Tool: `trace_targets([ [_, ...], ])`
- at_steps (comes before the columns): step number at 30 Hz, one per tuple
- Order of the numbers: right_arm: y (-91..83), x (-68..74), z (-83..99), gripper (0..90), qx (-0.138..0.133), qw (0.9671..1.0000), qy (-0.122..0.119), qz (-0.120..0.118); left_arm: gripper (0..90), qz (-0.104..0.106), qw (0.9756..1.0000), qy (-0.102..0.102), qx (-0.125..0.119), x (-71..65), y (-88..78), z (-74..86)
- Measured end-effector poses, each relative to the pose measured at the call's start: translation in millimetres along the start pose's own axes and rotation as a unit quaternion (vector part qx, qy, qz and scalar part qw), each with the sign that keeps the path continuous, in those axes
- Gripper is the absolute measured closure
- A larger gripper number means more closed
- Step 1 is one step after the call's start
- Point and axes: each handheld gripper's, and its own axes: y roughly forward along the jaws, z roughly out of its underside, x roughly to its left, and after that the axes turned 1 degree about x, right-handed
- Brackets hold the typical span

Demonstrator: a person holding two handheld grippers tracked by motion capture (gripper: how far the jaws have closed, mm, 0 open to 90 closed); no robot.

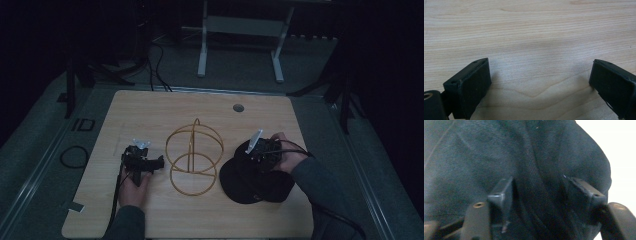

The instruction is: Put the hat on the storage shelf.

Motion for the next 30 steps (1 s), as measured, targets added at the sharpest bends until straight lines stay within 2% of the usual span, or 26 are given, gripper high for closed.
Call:
trace_targets([
  [2, 1.7, 0.2, -0.2, 49.4, 0.002, 1.0, 0.002, 0.002, 3.4, 0.0, 1.0, 0.0, 0.0, 0.0, 0.0, 0.0],
  [3, 2.3, 0.6, -0.2, 55.0, 0.003, 1.0, -0.001, 0.006, 3.4, 0.0, 1.0, 0.0, 0.0, 0.0, 0.0, 0.0],
  [5, 3.9, 0.8, -0.5, 58.3, 0.005, 1.0, -0.003, 0.008, 3.4, 0.0, 1.0, 0.0, 0.0, 0.0, 0.0, 0.0],
  [6, 4.3, 1.3, -0.7, 63.1, 0.004, 1.0, -0.004, 0.007, 3.4, 0.0, 1.0, 0.0, 0.0, 0.0, 0.0, 0.0],
  [8, 4.4, 1.6, -0.7, 66.1, 0.004, 1.0, -0.004, 0.007, 3.4, 0.0, 1.0, 0.0, 0.0, 0.0, 0.0, 0.0],
  [9, 5.1, 2.1, -0.9, 76.0, 0.004, 0.9999, -0.006, 0.009, 3.4, 0.0, 1.0, 0.0, 0.0, 0.0, 0.0, 0.0],
  [12, 5.9, 2.1, -1.5, 84.6, 0.003, 0.9999, -0.006, 0.014, 3.4, 0.0, 1.0, 0.0, 0.0, 0.0, 0.0, 0.0],
  [20, 3.4, 1.2, 0.3, 86.7, -0.013, 0.9999, 0.007, 0.005, 3.4, 0.0, 1.0, 0.0, 0.0, 0.0, 0.0, 0.0],
  [30, -21.5, -6.7, 8.6, 87.0, -0.065, 0.9978, 0.017, -0.004, 3.4, 0.0, 1.0, 0.0, 0.0, 0.0, 0.0, 0.0],
])
